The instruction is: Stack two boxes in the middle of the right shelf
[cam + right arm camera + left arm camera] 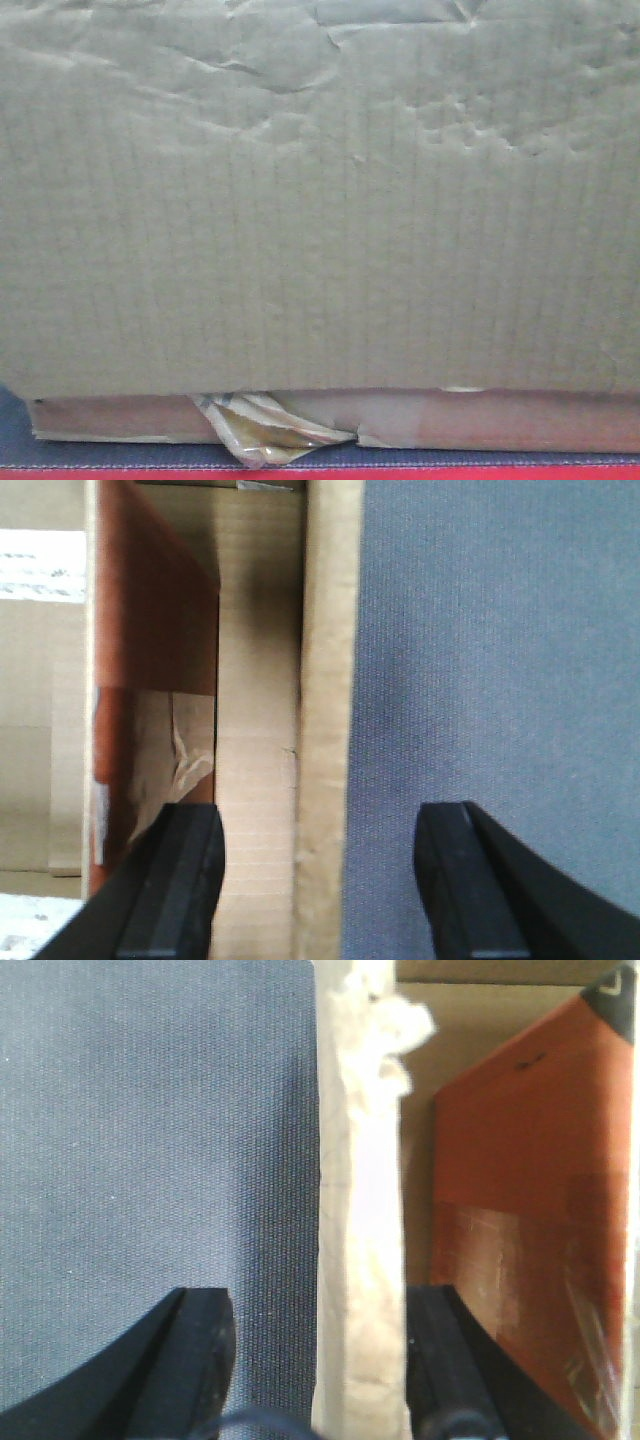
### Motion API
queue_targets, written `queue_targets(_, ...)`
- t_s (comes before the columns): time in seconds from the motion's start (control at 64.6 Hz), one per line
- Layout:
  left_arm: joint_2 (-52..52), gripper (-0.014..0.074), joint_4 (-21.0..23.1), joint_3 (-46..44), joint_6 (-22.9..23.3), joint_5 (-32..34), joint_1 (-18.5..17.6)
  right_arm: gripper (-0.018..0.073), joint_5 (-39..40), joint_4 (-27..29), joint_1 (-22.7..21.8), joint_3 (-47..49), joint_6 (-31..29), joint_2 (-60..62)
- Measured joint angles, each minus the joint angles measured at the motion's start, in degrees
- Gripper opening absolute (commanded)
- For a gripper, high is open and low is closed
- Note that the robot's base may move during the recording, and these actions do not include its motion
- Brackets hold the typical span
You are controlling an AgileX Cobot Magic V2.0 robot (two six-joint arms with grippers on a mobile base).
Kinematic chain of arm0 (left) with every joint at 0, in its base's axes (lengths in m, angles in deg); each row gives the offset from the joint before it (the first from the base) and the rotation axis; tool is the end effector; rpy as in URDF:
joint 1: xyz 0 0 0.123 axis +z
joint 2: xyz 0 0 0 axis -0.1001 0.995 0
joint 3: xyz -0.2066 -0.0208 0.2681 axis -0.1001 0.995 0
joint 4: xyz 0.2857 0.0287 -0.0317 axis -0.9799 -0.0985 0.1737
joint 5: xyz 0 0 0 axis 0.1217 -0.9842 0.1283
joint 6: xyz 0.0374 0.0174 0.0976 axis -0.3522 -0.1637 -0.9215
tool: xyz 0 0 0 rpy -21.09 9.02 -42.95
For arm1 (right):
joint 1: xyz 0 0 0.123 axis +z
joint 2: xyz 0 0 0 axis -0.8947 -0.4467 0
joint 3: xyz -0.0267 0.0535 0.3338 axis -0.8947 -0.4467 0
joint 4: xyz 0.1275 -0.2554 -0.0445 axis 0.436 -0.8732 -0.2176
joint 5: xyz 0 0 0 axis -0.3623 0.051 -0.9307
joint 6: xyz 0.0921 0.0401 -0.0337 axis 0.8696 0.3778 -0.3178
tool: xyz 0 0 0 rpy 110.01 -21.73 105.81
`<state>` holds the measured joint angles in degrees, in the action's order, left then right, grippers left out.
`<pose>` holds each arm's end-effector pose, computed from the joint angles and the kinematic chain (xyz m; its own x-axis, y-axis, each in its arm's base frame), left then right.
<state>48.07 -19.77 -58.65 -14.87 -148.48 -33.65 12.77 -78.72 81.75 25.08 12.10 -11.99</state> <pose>0.3508 -0.1618 0.3812 -0.9146 -0.0325 -0.4030 -0.0350 0.9994 -0.0011 0.3218 0.0948 0.3843 -0.9306 0.0843 -0.3562 0.0751 0.9964 0.0396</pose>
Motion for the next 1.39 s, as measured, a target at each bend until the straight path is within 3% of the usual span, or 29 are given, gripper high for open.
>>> queue_targets(0.279,0.00,0.0275,0.00,0.00,0.00,0.00,0.00,0.0180,0.11,1.28,0.00,0.00,0.39,-1.46)
queue_targets(0.495,0.00,0.0261,0.00,0.00,0.00,0.00,0.00,0.0169,0.11,1.75,0.00,0.00,0.39,-1.70)
queue_targets(0.573,0.00,0.0170,0.00,0.00,0.00,0.00,0.00,0.0098,0.11,1.75,0.00,0.00,0.25,-1.70)
queue_targets(0.681,0.00,-0.0085,0.37,0.00,0.00,0.00,0.00,-0.0110,-0.02,1.06,0.00,0.00,-0.32,-1.70)
queue_targets(0.712,0.00,-0.0111,0.52,0.00,0.00,0.00,0.00,-0.0169,-0.02,0.76,0.00,0.00,-0.32,-1.70)
queue_targets(0.944,0.00,-0.0111,0.44,0.00,0.00,0.09,0.00,-0.0154,-0.02,-0.94,0.23,0.00,-0.41,-1.70)
queue_targets(1.177,-1.28,-0.0111,-4.35,-0.11,3.04,0.44,-2.13,-0.0154,1.55,-4.15,1.68,-0.12,0.49,-0.23)
queue_targets(1.393,-3.91,-0.0111,-8.79,-4.63,3.61,0.52,-2.22,-0.0154,7.93,-6.56,2.01,-0.24,1.88,3.69)
